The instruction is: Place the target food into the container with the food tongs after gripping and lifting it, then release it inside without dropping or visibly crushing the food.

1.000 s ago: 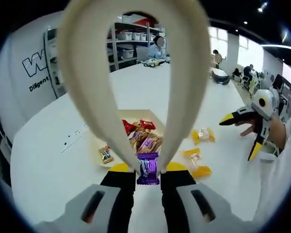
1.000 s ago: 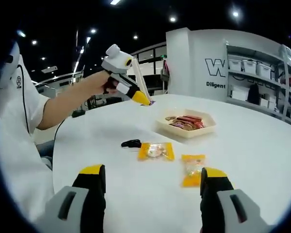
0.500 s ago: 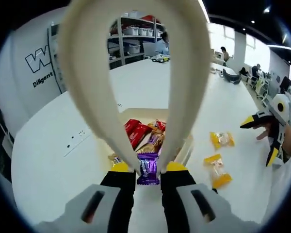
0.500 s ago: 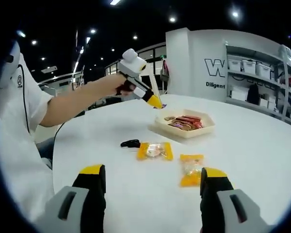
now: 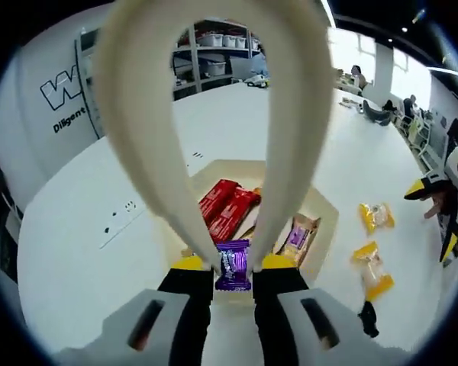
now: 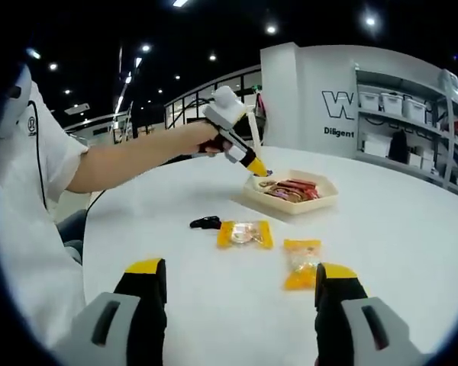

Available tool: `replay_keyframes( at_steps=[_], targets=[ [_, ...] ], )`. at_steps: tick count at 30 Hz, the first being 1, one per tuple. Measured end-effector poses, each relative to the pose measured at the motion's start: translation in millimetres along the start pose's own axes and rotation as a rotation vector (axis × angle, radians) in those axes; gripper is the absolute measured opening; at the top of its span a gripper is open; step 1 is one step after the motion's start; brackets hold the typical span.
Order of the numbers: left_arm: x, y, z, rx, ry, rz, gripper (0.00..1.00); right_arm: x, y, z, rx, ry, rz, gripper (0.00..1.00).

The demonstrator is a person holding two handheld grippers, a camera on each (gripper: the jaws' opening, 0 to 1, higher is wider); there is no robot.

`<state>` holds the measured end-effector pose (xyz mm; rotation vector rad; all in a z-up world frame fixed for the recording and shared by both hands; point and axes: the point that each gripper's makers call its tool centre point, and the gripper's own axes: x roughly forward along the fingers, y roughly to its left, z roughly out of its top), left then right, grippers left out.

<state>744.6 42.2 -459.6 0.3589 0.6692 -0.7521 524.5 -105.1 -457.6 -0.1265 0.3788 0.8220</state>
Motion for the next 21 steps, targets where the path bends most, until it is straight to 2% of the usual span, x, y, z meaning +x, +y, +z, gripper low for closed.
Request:
replay_keyframes(
  at_steps=[10,21],
  targets=[
    [11,3.5,-13.7,-0.003,0.039,-0.009,0.19,0,1,-1.5,0.001,0.006,0.001,0.78],
    [18,3.7,-16.4,-0.009,0.053,-0.016,0.2,1,2,-1.6,-0.002,0.009,0.004,0.78]
  ],
)
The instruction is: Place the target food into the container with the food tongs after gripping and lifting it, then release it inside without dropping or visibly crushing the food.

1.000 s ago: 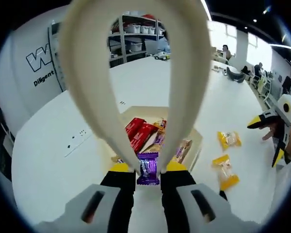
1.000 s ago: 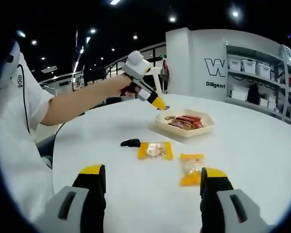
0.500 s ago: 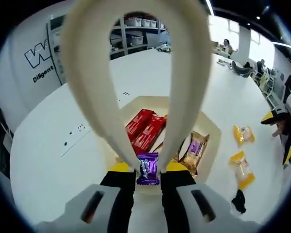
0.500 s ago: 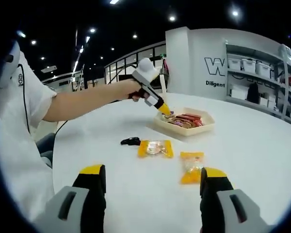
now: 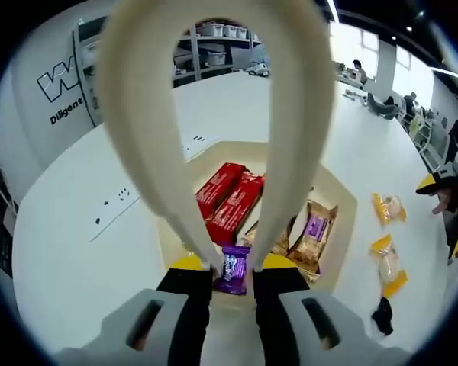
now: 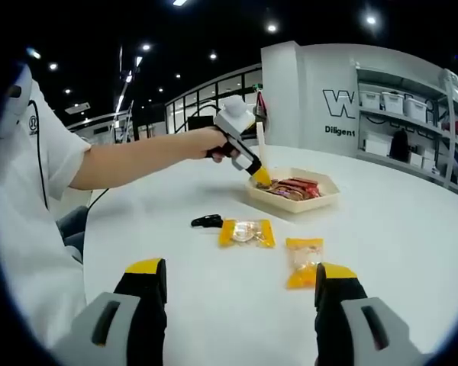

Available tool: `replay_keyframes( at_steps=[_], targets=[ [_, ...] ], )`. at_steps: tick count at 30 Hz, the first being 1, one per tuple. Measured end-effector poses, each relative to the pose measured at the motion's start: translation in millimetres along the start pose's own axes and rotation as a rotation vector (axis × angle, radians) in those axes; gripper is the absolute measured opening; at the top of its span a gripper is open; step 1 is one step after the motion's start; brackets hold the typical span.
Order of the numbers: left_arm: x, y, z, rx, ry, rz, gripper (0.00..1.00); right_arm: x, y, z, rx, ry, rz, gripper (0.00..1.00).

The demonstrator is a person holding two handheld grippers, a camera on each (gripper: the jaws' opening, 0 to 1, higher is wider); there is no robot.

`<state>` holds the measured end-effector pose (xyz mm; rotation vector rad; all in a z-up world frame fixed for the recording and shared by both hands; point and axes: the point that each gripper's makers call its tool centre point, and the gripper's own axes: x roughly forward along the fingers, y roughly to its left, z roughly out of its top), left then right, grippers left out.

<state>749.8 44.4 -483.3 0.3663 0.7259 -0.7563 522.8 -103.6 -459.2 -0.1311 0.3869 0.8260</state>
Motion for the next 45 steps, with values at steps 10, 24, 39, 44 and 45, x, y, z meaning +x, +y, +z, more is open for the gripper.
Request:
replay_keyframes(
  at_steps=[10,24,39,44,45],
  targets=[
    [-7,0.8,3.7,0.001,-0.013,0.007,0.2,0,1,0.5,-0.001,-0.001,0.003,0.78],
    [-38,-1.4,16.7,0.037,-0.065,0.039,0.2,0,2,1.5,-0.004,-0.004,0.006,0.78],
    [-76,-26.3,4.0,0.057,-0.113,0.028,0.21,2,5,4.3,-0.014,-0.004,0.014,0.78],
    [-84,-36.9,-3.5,0.059,-0.123,0.021,0.21,3,6,5.4,-0.018,-0.004,0.015,0.78],
    [-86,-38.9,-4.9,0.058,-0.124,0.018,0.21,3,6,5.7,-0.018,-0.005,0.016,0.78]
  ],
)
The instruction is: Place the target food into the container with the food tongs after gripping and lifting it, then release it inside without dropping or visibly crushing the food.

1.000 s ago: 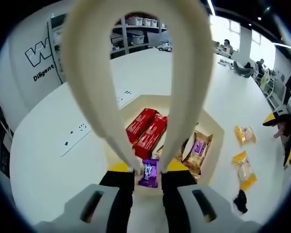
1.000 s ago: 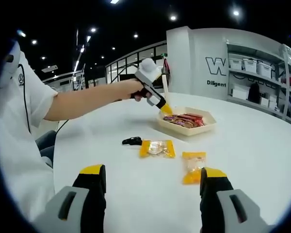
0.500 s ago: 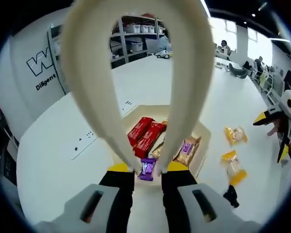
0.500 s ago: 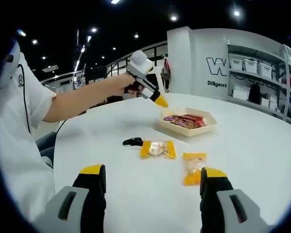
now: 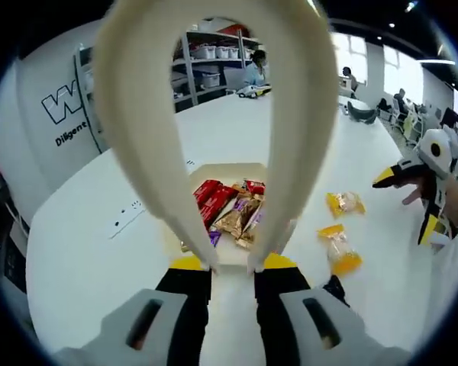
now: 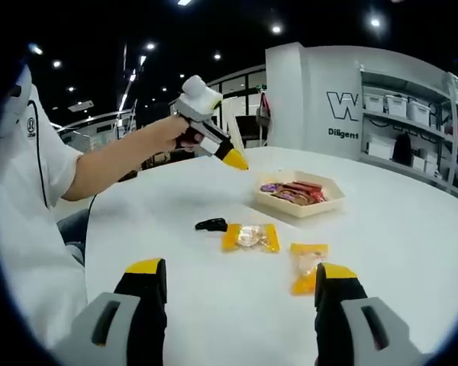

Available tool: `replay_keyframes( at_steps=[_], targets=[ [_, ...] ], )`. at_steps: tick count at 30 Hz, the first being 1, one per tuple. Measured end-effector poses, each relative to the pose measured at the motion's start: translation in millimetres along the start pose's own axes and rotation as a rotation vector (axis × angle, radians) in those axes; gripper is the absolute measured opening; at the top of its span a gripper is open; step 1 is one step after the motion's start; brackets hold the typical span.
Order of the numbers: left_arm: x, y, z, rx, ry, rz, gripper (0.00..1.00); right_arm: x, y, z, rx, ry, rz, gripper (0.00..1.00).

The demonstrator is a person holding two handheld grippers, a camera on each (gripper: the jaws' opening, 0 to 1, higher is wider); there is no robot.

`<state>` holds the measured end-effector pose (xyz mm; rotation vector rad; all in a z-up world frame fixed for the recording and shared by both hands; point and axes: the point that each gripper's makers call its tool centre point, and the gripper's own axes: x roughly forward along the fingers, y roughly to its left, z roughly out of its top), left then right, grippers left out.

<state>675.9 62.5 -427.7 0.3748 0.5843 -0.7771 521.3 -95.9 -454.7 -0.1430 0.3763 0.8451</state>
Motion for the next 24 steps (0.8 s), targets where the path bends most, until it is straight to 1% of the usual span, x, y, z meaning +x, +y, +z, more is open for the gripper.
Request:
replay_keyframes(
  at_steps=[9,17,24],
  targets=[
    [-16,-20.7,-7.8,-0.006,-0.026,-0.02,0.21,2,3,1.3,-0.006,0.0,0.005,0.78],
    [-21,-36.0,-17.1,-0.009,-0.031,-0.033,0.21,3,5,-0.7,-0.006,0.005,0.008,0.78],
    [-23,-53.3,-26.7,-0.011,-0.032,-0.042,0.21,3,6,-1.4,-0.005,0.007,0.008,0.78]
  ],
)
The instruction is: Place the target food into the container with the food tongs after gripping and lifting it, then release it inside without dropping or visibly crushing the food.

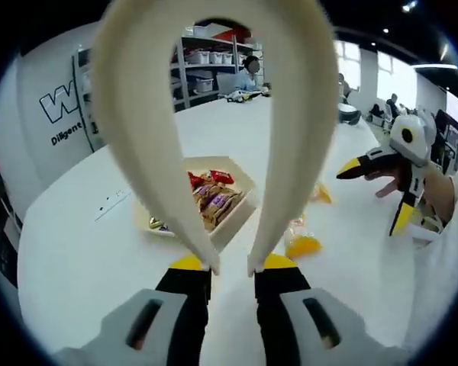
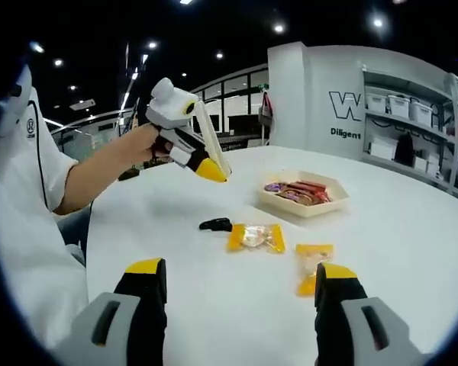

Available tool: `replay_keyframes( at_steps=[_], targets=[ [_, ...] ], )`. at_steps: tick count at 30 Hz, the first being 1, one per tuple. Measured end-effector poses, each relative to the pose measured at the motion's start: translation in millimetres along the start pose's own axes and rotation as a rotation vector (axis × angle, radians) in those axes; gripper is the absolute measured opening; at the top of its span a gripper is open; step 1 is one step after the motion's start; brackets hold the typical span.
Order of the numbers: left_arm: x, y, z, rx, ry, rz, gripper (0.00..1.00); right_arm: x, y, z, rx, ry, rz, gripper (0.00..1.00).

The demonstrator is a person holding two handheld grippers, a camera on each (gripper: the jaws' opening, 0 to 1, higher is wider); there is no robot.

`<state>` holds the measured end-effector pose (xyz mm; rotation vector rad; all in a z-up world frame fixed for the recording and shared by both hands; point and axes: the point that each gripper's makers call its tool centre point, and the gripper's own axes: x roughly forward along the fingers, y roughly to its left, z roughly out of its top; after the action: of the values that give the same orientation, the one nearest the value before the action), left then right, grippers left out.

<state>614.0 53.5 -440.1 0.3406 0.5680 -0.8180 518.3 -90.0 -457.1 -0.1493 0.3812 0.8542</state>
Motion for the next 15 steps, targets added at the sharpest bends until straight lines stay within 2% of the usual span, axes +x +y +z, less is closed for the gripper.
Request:
replay_keyframes(
  at_steps=[15],
  targets=[
    [-6,-17.5,-20.2,-0.046,-0.003,-0.012,0.21,0,1,-1.7,0.001,0.001,0.006,0.78]
  ],
)
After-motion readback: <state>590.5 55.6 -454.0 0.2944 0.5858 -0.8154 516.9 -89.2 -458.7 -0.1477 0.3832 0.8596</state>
